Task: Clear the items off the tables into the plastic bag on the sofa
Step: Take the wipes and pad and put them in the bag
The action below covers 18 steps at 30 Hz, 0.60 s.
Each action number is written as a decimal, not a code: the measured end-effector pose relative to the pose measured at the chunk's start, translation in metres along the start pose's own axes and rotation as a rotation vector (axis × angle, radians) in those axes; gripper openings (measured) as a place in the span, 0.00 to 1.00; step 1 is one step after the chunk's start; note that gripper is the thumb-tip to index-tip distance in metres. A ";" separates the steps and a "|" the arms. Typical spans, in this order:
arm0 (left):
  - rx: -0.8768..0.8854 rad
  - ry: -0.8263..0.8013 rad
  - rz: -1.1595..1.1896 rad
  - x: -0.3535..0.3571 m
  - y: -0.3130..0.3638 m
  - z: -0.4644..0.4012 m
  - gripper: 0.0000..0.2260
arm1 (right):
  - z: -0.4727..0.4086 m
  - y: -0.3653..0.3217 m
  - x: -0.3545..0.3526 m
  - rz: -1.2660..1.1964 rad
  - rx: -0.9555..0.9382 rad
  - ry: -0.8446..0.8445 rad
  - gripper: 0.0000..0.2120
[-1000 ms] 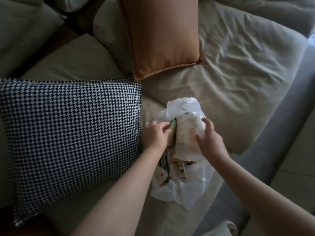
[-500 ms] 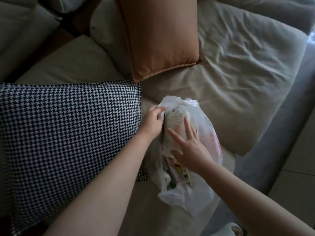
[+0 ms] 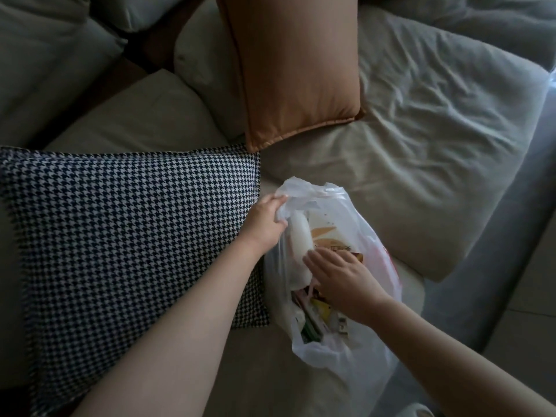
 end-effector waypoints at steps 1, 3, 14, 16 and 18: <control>0.010 -0.005 -0.020 0.002 0.002 0.000 0.23 | 0.002 -0.003 0.006 0.023 -0.036 -0.049 0.31; 0.025 -0.017 -0.047 0.006 0.006 0.000 0.23 | 0.000 -0.008 0.011 0.063 -0.054 -0.109 0.31; -0.046 0.125 -0.287 0.032 0.048 0.045 0.19 | 0.075 0.030 -0.015 0.017 0.206 -0.104 0.31; -0.049 0.192 -0.346 0.043 0.063 0.064 0.19 | 0.098 0.042 -0.014 0.027 0.300 -0.095 0.32; -0.039 0.199 -0.362 0.061 0.082 0.083 0.20 | 0.122 0.055 -0.010 0.010 0.365 -0.089 0.33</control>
Point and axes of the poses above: each hand's wrist, its own z-axis away from the middle knuckle, its own x-axis out of the palm, y = z × x, the point moved 4 cm from there along -z, towards the middle knuckle, and after that the axes turned 1 degree about x, right-handed, at the moved point
